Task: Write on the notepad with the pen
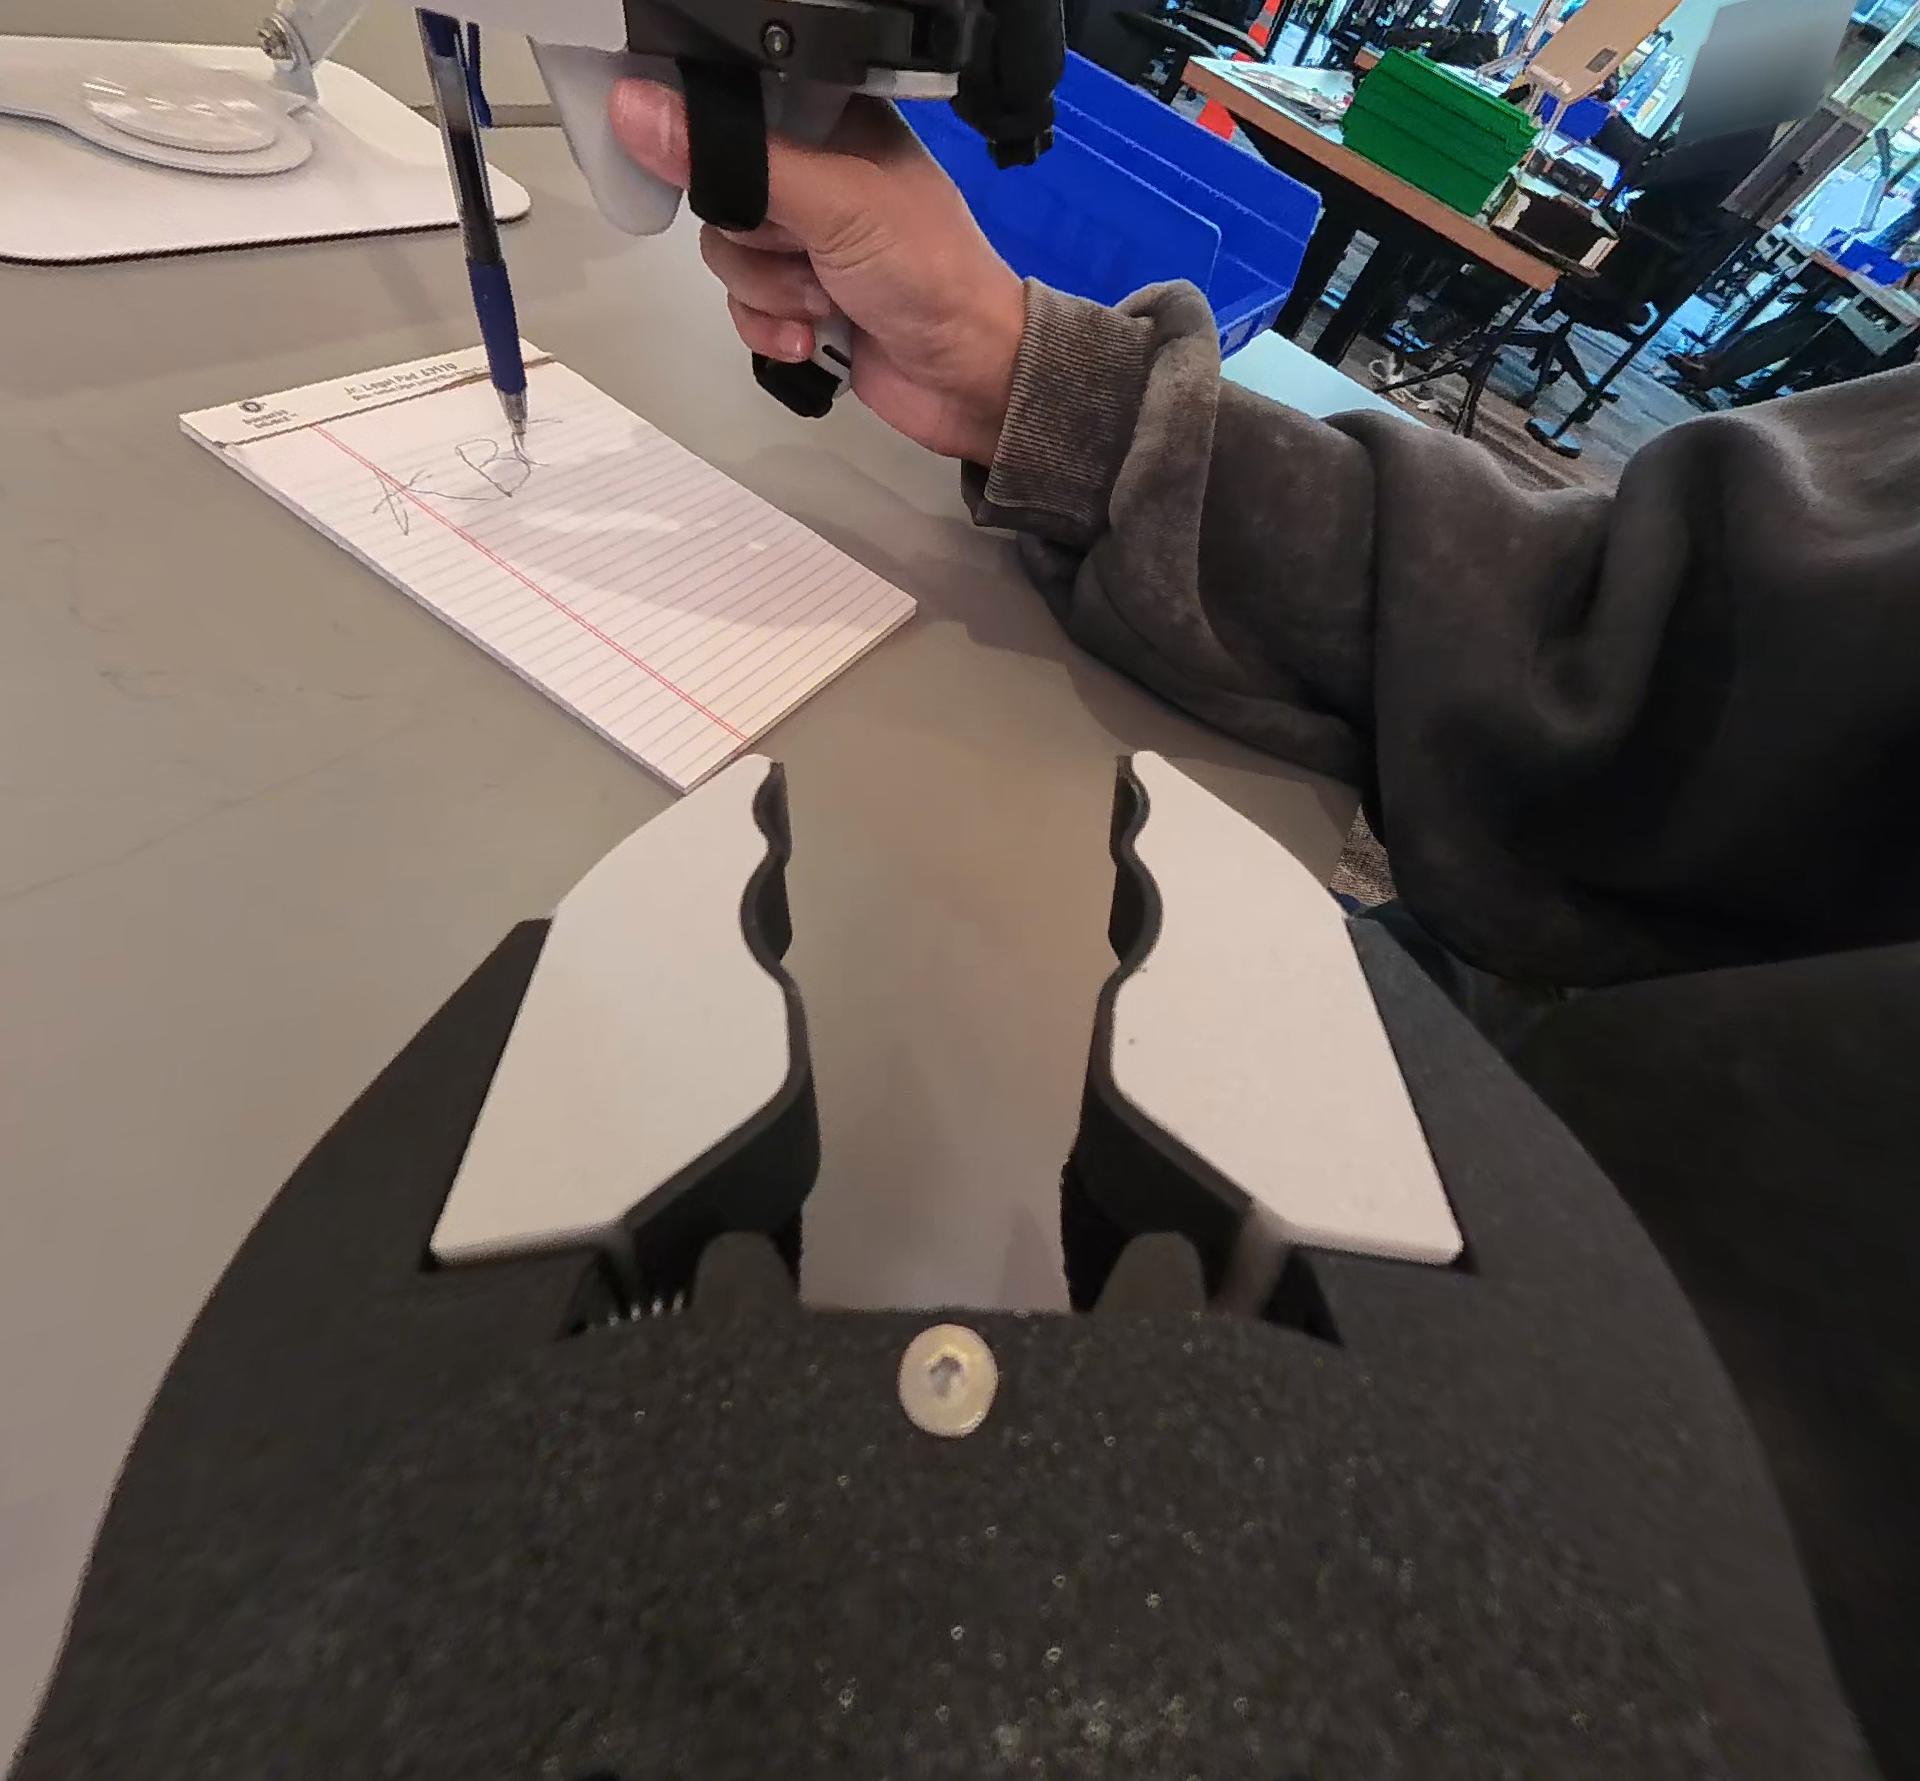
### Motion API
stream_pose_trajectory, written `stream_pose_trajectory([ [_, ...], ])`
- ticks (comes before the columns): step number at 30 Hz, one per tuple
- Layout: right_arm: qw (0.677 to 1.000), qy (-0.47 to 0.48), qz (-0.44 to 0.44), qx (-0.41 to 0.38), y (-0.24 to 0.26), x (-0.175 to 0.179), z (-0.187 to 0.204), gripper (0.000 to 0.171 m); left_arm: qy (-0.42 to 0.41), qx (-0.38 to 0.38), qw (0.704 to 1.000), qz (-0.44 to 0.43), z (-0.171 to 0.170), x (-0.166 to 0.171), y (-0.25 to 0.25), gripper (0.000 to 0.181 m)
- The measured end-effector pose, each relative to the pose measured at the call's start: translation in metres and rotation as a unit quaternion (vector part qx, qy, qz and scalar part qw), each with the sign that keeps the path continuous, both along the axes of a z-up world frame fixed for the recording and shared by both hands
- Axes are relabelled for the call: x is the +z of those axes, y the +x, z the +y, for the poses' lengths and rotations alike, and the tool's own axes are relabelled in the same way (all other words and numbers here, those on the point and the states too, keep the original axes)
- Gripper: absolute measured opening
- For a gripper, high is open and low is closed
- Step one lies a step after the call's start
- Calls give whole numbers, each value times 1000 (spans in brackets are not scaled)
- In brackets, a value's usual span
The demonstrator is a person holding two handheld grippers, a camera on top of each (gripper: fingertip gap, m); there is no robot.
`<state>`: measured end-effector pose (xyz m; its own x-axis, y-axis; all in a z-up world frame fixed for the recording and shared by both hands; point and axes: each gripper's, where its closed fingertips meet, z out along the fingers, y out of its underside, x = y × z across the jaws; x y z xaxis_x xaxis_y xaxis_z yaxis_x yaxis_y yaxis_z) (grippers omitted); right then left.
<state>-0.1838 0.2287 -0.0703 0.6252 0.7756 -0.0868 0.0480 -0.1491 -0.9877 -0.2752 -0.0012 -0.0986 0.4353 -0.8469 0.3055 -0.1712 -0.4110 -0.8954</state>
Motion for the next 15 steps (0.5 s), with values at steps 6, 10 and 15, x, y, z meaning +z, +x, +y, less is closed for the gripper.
stream_pose_trajectory([
  [6, 1000, -4, -4, 0, 1, -3, 2, 11, 2, -4, 1000, 4, -3, 1, 1, 59],
  [10, 1000, -8, -8, 6, 0, -3, -2, 11, 2, -8, 1000, 8, -4, 0, 3, 59],
  [15, 1000, -12, -17, 11, -2, -3, -9, 11, 4, -12, 1000, 12, -7, 0, 5, 59],
])
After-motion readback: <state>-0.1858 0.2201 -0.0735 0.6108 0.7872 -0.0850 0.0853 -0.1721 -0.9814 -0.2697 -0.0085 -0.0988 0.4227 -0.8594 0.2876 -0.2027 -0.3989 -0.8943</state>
